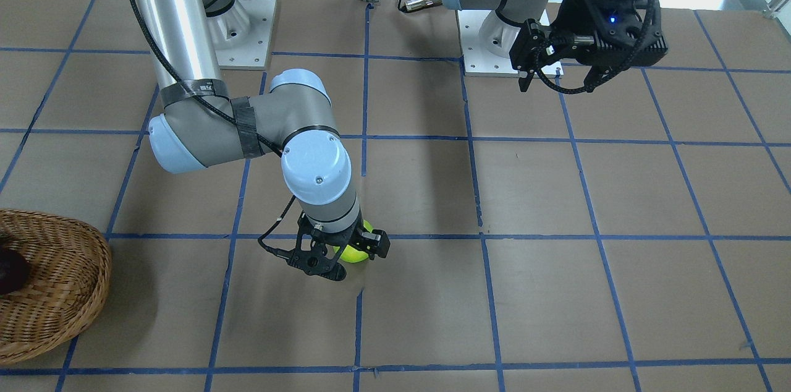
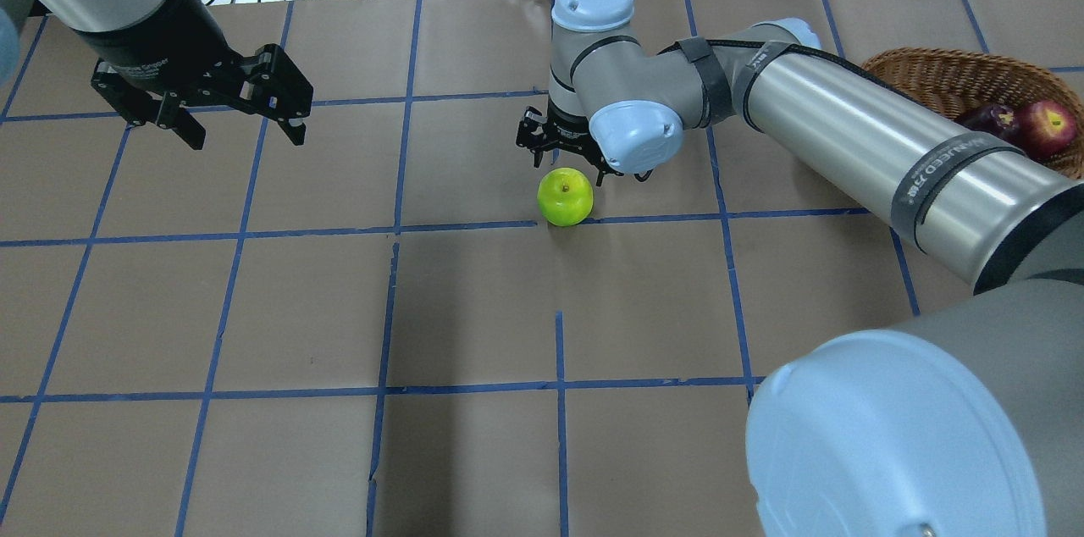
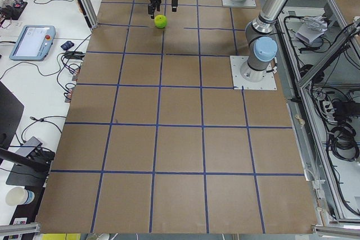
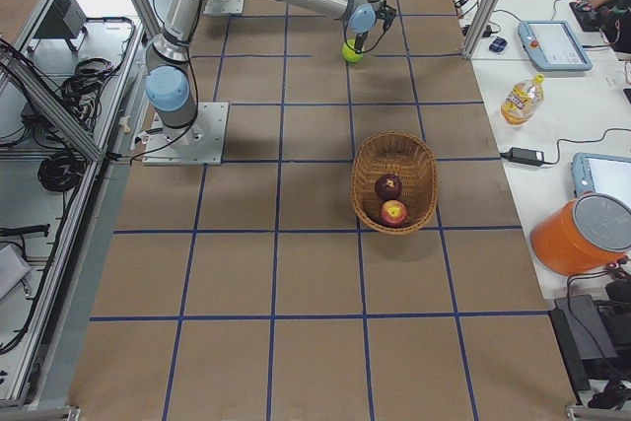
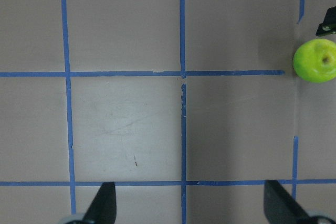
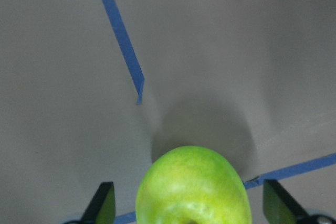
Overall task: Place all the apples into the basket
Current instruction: 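Lower the right gripper onto the green apple and grasp it, then carry the green apple with the right gripper over the basket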
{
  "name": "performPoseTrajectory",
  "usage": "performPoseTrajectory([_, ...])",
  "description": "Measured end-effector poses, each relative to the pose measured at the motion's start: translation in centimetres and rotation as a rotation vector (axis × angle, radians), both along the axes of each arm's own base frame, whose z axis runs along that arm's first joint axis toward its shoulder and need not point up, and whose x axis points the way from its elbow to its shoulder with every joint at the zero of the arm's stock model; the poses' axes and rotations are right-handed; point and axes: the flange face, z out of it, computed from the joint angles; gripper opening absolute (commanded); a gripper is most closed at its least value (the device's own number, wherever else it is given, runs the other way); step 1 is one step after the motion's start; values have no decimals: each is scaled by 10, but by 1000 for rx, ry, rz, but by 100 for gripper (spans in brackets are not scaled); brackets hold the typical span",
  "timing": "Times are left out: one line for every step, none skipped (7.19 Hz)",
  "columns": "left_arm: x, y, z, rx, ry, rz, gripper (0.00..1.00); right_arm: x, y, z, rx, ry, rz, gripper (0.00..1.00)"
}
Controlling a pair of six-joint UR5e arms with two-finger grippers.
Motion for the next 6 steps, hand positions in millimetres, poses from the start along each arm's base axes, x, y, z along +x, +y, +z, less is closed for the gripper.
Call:
performPoseTrajectory([1, -4, -2, 6, -13, -1, 100, 3, 1, -8, 17, -15, 2, 100])
performPoseTrajectory([2, -7, -3, 9, -17, 0, 100, 6, 1, -15, 34, -36, 4, 100])
performPoseTrajectory([-1, -9, -5, 13, -22, -3, 100, 7, 3, -21, 49, -44, 6, 100])
performPoseTrajectory([-5, -10, -7, 19, -47, -14, 100, 5, 7, -30, 68, -40, 11, 91])
performPoseTrajectory([-7, -12, -9, 22, -76, -23, 100, 3, 14, -41, 88, -32, 17, 36])
performPoseTrajectory([-9, -12, -9, 22, -69, -25, 100, 2, 18, -44, 91, -31, 20, 8])
